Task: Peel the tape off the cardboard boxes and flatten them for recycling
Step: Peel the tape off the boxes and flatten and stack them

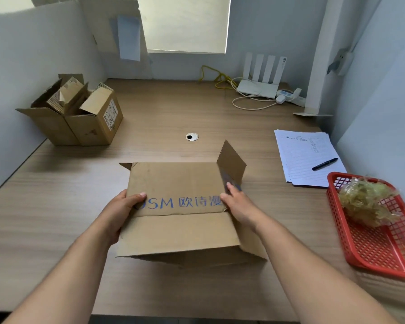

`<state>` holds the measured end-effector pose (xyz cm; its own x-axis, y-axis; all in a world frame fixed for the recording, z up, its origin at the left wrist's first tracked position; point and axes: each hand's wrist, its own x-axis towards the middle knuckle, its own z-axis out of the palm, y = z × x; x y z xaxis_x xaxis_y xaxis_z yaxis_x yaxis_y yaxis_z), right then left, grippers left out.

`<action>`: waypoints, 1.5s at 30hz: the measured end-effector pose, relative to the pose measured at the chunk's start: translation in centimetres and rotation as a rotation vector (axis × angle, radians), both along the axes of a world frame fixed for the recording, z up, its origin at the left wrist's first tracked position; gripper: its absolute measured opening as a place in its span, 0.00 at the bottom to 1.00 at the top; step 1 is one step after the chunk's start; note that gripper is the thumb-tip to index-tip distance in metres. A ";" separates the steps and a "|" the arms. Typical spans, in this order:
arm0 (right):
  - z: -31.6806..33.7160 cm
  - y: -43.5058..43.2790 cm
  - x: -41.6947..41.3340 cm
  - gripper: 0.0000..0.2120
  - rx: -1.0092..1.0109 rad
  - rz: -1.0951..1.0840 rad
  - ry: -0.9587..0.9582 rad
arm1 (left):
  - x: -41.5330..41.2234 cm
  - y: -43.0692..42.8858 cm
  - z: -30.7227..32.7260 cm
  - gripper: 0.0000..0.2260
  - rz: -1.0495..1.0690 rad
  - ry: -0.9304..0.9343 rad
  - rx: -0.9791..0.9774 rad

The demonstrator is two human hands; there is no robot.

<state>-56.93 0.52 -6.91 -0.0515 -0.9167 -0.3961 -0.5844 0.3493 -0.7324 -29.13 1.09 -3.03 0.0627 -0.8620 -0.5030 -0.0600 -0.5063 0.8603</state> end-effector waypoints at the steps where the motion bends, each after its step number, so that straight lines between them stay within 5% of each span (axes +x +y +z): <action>1: -0.6 0.4 0.7 0.29 0.041 0.060 0.116 | 0.7 0.2 -0.3 0.06 0.027 -0.024 0.003; 12: -4.3 2.4 4.2 0.34 0.166 0.304 0.542 | 3.7 2.0 -6.7 0.09 0.140 -0.094 0.120; 15: -5.1 2.7 4.9 0.34 0.162 0.361 0.657 | 3.6 2.2 -8.5 0.16 0.131 -0.301 0.095; 20: -5.8 2.6 5.2 0.33 0.137 0.373 0.730 | 1.2 4.0 -10.5 0.37 -0.203 -1.010 -0.102; 23: -5.8 2.5 5.4 0.33 0.138 0.369 0.744 | -1.0 5.5 -12.5 0.39 -0.480 -1.135 -0.155; 27: -5.4 2.3 5.1 0.29 0.016 0.248 0.694 | -0.2 6.1 -15.3 0.46 -0.586 -1.265 -0.215; 30: -6.0 2.6 4.1 0.30 -0.110 0.126 0.737 | 2.5 4.8 -15.8 0.42 -0.619 -1.305 -0.330; 35: -7.4 -0.2 6.3 0.33 -0.170 0.299 0.776 | 4.7 3.4 -15.8 0.36 -0.736 -1.284 -0.392; 45: -10.0 -3.1 8.2 0.32 -0.027 0.379 0.843 | 4.9 3.4 -16.8 0.36 -0.714 -1.333 -0.457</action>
